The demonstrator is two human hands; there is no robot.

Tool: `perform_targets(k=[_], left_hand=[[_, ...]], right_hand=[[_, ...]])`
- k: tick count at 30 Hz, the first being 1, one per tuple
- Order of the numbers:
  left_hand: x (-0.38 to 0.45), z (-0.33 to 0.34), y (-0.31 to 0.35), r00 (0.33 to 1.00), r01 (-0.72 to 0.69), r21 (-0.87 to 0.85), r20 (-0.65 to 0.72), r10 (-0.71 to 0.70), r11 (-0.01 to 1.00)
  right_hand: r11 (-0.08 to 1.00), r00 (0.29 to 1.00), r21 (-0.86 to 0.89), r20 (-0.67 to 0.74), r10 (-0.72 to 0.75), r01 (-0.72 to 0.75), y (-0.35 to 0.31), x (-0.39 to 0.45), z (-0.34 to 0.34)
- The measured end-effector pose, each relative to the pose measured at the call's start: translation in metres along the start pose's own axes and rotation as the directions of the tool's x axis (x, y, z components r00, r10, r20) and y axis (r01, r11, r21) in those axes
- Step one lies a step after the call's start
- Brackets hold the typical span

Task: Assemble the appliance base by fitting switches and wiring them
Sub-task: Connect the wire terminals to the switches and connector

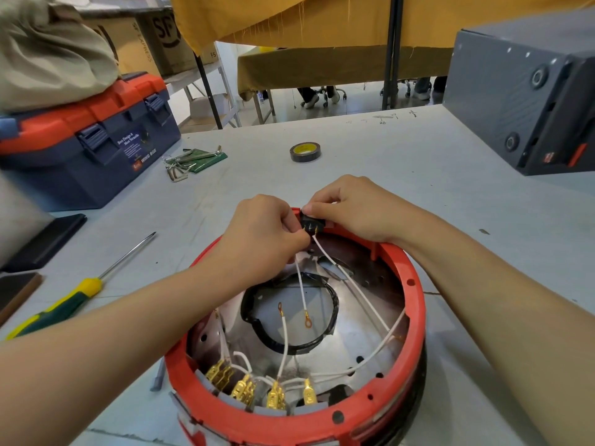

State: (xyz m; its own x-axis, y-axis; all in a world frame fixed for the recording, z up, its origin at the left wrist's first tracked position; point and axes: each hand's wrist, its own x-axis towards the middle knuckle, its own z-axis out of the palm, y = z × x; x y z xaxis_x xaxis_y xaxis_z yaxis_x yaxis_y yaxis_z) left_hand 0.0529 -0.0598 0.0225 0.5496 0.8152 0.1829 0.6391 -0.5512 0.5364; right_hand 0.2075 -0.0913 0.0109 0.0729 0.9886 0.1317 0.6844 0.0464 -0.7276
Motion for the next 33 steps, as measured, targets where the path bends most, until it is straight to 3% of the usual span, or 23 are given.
perform_targets(k=[26, 33], left_hand=[[0.0022, 0.0063, 0.0011, 0.998, 0.008, -0.033, -0.062, -0.01, 0.999], [0.0008, -0.0029, -0.0054, 0.998, 0.04, -0.109, 0.044, -0.036, 0.993]], right_hand=[[0.998, 0.999, -0.054, 0.002, -0.042, 0.042, -0.0009, -0.0005, -0.001], [1.0, 1.0, -0.03, 0.007, -0.007, 0.007, -0.0018, -0.0015, -0.0007]])
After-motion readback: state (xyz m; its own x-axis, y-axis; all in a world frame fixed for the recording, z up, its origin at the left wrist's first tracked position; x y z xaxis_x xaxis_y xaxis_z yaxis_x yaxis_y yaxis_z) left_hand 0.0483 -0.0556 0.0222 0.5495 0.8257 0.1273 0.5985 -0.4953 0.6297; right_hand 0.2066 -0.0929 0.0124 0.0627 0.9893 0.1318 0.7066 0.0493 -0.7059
